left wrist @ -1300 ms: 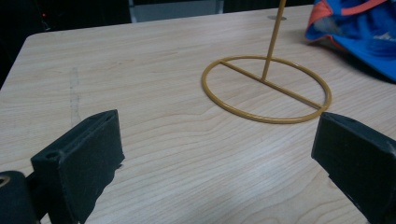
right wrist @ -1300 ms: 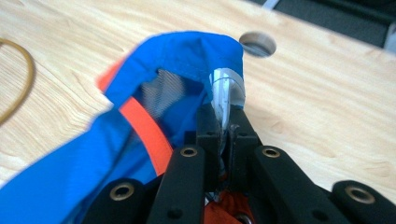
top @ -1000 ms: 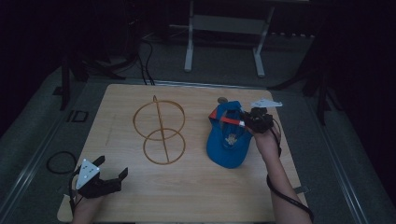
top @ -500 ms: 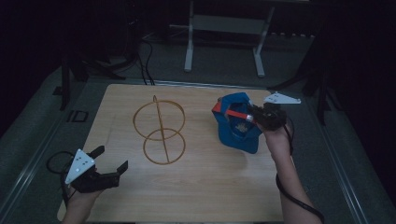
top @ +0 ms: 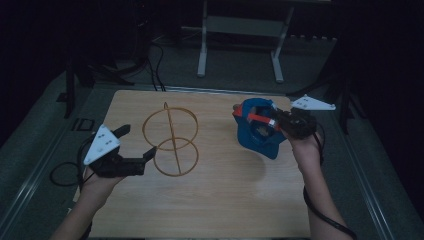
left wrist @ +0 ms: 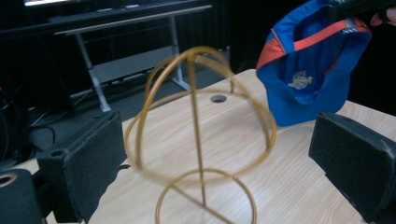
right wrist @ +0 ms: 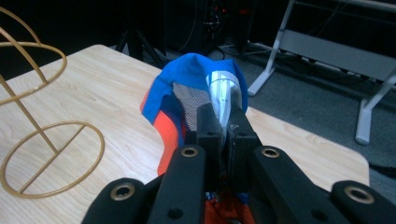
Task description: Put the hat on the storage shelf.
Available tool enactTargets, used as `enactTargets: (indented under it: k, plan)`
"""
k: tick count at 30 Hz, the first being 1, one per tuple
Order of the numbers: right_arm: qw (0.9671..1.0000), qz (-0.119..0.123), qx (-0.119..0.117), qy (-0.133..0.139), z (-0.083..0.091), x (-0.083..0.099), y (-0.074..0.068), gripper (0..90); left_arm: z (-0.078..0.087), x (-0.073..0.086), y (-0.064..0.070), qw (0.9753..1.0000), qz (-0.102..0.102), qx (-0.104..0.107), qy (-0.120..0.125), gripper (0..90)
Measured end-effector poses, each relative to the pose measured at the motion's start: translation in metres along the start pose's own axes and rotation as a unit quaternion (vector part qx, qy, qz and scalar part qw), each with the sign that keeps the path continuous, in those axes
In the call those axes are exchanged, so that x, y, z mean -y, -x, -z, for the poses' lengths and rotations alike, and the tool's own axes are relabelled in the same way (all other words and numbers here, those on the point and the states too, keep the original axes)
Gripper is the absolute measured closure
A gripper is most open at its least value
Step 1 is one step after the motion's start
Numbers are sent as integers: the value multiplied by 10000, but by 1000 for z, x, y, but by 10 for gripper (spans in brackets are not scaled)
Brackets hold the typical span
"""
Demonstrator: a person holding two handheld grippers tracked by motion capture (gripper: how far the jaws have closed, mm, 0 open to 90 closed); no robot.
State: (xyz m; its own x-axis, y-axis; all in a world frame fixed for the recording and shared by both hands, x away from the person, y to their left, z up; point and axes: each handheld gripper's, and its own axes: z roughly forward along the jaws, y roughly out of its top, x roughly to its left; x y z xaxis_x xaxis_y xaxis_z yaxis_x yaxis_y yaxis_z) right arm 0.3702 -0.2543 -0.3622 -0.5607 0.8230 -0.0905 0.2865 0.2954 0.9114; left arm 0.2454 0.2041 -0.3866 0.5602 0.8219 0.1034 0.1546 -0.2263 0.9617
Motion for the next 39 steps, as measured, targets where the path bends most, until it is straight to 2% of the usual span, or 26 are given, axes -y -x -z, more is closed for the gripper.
enactTargets:
  k: [1, 2, 5, 9, 11, 12, 15, 21, 23, 27, 29, 39]
  plan:
    - [10000, 20, -14, 29, 2, -2, -1, 869, -9, -14, 4, 9999, -88, 87, -32, 41]
    - [10000, 52, -33, 50, 4, -5, -3, 869, -9, -14, 4, 9999, -88, 87, -32, 41]
    - [9998, 120, -99, 128, 9, -12, -9, 869, -27, -38, 12, 9994, -294, 175, -83, 41]
    - [9993, 182, -168, 274, 16, -19, -15, 869, -45, -56, 20, 9985, -422, 308, -177, 41]
    - [9991, 213, -194, 307, 19, -20, -18, 869, -48, -59, 21, 9983, -471, 293, -199, 41]
    - [9989, 235, -220, 336, 20, -21, -19, 869, -55, -66, 24, 9978, -504, 391, -193, 40]
    - [9982, 342, -315, 388, 26, -25, -27, 869, -67, -76, 29, 9972, -533, 462, -229, 41]
    - [9969, 418, -513, 416, 31, -26, -37, 869, -90, -91, 40, 9959, -586, 643, -265, 57]
    - [9964, 463, -567, 429, 33, -26, -41, 869, -98, -94, 45, 9948, -590, 778, -274, 70]
    - [9951, 570, -675, 445, 37, -27, -49, 869, -112, -102, 55, 9937, -665, 852, -294, 82]
    - [9943, 615, -731, 465, 38, -27, -53, 869, -118, -105, 59, 9928, -682, 940, -294, 144]
    - [9908, 695, -1022, 553, 43, -28, -67, 869, -148, -111, 81, 9882, -866, 1135, -548, 155]
